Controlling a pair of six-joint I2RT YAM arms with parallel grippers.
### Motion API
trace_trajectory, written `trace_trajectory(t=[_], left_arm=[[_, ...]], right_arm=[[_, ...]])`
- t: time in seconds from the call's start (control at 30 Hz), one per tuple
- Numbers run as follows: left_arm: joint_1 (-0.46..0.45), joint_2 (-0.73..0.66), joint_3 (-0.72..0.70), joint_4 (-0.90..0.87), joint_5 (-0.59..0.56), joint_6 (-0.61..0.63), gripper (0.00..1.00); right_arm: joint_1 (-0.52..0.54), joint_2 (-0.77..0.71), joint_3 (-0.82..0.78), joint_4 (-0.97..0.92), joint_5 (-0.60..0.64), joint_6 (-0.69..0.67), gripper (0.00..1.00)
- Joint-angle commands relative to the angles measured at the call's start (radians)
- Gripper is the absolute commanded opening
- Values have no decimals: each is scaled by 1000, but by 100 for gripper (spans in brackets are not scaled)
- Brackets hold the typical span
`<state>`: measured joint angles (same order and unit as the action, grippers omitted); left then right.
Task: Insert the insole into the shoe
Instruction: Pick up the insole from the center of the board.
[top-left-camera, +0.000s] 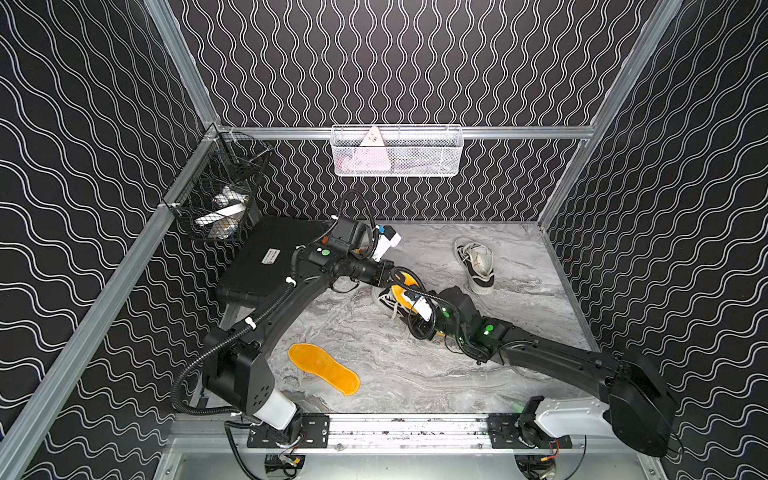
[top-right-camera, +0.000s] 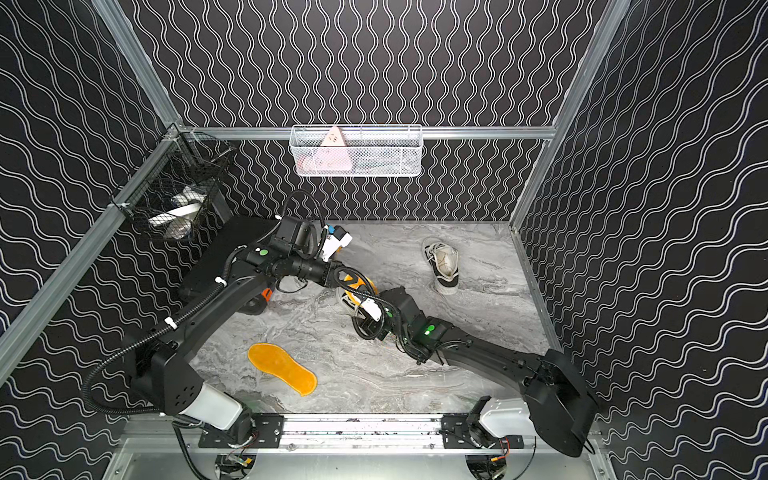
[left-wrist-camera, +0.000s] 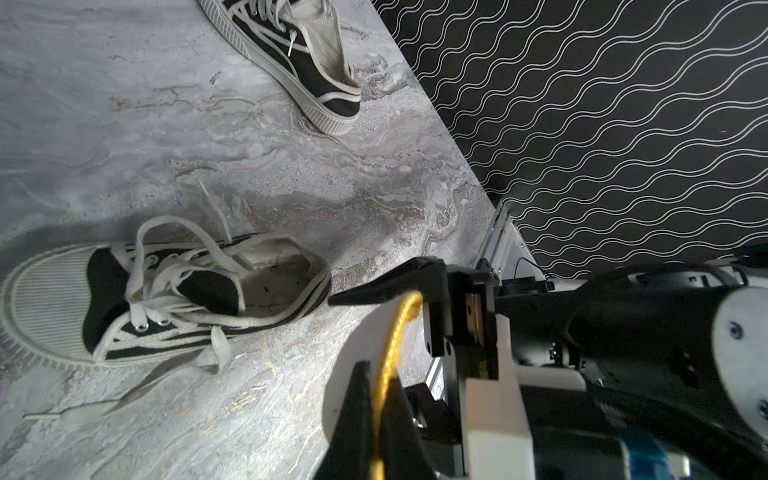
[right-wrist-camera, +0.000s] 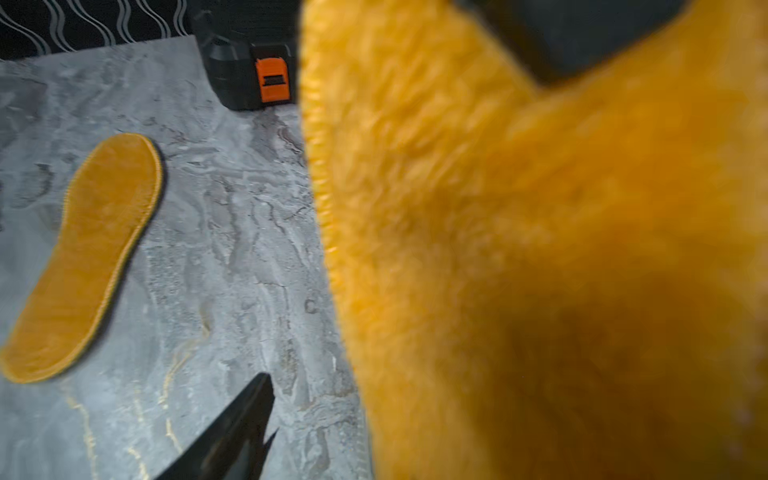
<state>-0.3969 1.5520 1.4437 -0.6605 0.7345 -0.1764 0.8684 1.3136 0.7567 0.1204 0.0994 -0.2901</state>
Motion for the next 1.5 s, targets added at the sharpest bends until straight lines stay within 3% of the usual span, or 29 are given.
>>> trace_trajectory(t=[0.0,0.3,0.47,0.8,1.3,1.43,1.47], left_arm=[[4,-7,-12,-28,-5,-25,0],[12,-21,-24,-19,2,-64,0],[16,-28,-44,13,-4,-105,0],[40,-71,-98,101,-60,-229,0],[45,-100,-129,129,-43,-216,0],[53,-107,-135,146,-31,-229,0],[57,-111,-139,154,-35,-242,0]], right_arm=[[1,5,-19,163,129,-87,77],[-1,19,-46,254,90,-161,81],[-14,38,-36,275,6,-139,83],[-21,69,-31,328,-38,-71,85],[-125,49,-7,235,-266,-17,60],[-134,45,-12,240,-308,-9,60],[-135,48,-11,238,-308,-8,64]])
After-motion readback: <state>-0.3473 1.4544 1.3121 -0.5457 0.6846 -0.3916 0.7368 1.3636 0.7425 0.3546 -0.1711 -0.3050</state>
